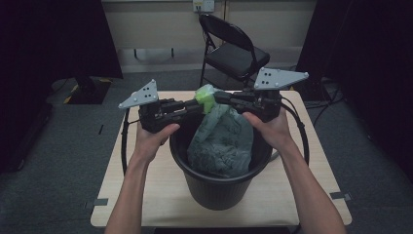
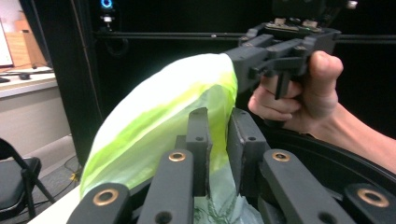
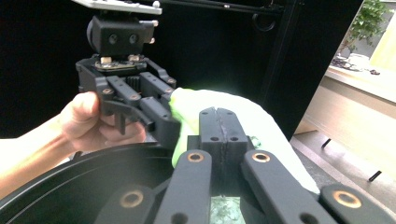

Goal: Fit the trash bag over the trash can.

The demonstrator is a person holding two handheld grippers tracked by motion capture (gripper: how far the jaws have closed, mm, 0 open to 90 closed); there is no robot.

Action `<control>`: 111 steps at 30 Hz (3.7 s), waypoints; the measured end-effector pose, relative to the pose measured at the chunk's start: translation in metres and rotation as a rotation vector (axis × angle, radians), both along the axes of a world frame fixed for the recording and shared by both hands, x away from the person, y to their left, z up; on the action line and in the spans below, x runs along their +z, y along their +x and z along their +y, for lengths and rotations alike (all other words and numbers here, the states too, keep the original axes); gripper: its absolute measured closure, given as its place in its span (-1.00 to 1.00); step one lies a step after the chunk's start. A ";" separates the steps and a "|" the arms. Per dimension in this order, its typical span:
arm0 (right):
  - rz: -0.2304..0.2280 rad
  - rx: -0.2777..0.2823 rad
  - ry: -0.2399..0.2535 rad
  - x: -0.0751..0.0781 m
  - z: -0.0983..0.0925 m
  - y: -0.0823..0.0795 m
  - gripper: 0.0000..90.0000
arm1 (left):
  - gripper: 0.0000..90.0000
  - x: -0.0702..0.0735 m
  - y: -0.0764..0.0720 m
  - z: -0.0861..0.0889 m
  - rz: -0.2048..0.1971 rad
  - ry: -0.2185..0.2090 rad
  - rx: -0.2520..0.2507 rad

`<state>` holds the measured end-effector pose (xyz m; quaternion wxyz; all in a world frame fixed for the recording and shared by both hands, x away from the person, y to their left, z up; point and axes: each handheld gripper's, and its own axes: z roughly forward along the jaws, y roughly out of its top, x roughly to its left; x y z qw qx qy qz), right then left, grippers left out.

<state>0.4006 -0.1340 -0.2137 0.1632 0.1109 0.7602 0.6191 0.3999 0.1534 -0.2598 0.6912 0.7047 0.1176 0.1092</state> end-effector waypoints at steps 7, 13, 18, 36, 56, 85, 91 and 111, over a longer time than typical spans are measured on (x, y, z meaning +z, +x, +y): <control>0.005 0.001 0.002 0.000 -0.001 0.000 1.00 | 0.77 -0.001 0.001 0.000 0.005 0.008 0.008; 0.009 -0.003 0.011 -0.001 -0.002 0.002 1.00 | 0.77 -0.001 -0.001 0.001 0.003 0.020 0.008; 0.013 0.008 0.002 -0.003 0.000 0.003 1.00 | 0.73 -0.001 0.001 -0.002 0.008 0.018 0.014; -0.027 0.011 -0.037 0.007 0.022 0.000 0.86 | 1.00 0.006 0.007 -0.004 -0.002 0.043 0.016; 0.041 -0.190 0.108 -0.019 -0.062 0.012 1.00 | 1.00 -0.008 0.003 0.062 0.024 -0.053 0.162; 0.065 -0.261 0.171 -0.038 -0.101 0.012 1.00 | 1.00 -0.012 0.013 0.072 0.063 -0.066 0.197; 0.066 -0.296 0.193 -0.043 -0.112 0.011 1.00 | 1.00 -0.003 -0.004 0.088 0.030 -0.076 0.218; 0.100 -0.336 0.157 -0.066 -0.117 0.009 0.32 | 0.99 -0.043 0.015 0.076 0.128 -0.058 0.152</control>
